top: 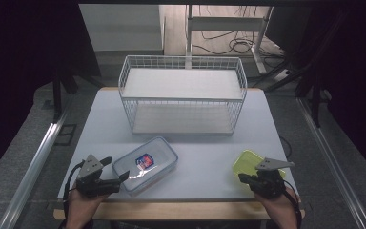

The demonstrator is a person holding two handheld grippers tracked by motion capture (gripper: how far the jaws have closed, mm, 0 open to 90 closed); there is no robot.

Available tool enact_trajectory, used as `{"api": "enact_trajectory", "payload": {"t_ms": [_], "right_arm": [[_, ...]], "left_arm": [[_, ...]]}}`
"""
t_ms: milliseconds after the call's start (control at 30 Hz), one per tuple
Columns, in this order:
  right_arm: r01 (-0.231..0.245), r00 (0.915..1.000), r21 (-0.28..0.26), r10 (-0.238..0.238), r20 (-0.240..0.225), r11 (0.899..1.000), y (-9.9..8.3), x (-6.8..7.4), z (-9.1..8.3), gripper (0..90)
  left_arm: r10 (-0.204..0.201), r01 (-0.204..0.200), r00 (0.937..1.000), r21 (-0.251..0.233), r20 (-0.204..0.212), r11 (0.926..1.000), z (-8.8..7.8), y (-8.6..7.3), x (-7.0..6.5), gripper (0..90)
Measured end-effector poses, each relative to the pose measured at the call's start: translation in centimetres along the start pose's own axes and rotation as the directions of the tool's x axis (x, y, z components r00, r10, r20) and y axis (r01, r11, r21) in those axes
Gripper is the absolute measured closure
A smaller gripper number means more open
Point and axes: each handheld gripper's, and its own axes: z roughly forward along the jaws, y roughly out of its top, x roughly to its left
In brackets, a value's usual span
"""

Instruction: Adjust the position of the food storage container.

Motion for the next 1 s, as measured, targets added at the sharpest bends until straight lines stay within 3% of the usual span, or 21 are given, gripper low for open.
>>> {"api": "enact_trajectory", "payload": {"t_ms": [100,200,400,533,733,867,1000], "right_arm": [[0.03,0.9995,0.07,-0.03,0.009,0.997,-0.6,0.4,0.7,89.5],[0.005,0.9997,0.118,-0.008,0.022,0.993,-1.5,-0.4,0.9,89.5],[-0.057,0.9974,0.119,0.051,0.051,0.991,-2.7,-2.3,-0.1,89.3],[-0.101,0.9912,0.119,0.089,0.097,0.988,-3.3,-4.1,-1.1,89.3],[-0.136,0.9834,0.106,0.121,0.135,0.985,-3.9,-5.5,-1.7,89.3],[-0.145,0.9842,0.114,0.132,0.118,0.983,-4.0,-5.6,-1.7,89.3],[-0.107,0.9922,0.113,0.099,0.076,0.988,-3.3,-4.5,-1.4,89.1]], "left_arm": [[-0.005,0.005,1.0,-0.005,0.0,1.0,-0.1,0.0,0.0,15.8],[-0.002,0.002,1.0,0.001,-0.006,1.0,-0.3,-0.2,0.1,15.9],[-0.033,0.033,0.9994,-0.002,0.002,0.9994,-0.8,-0.6,0.4,17.7],[-0.037,0.037,0.9993,0.004,0.008,0.9993,-0.8,-0.7,0.5,20.3],[-0.034,0.034,0.9993,0.017,0.013,0.9993,-0.8,-0.8,0.4,23.0],[-0.026,0.026,0.9996,0.034,0.013,0.9991,-0.9,-1.0,0.1,27.5],[-0.035,0.035,0.9994,0.052,0.006,0.9981,-1.2,-1.2,0.1,35.2]]}}
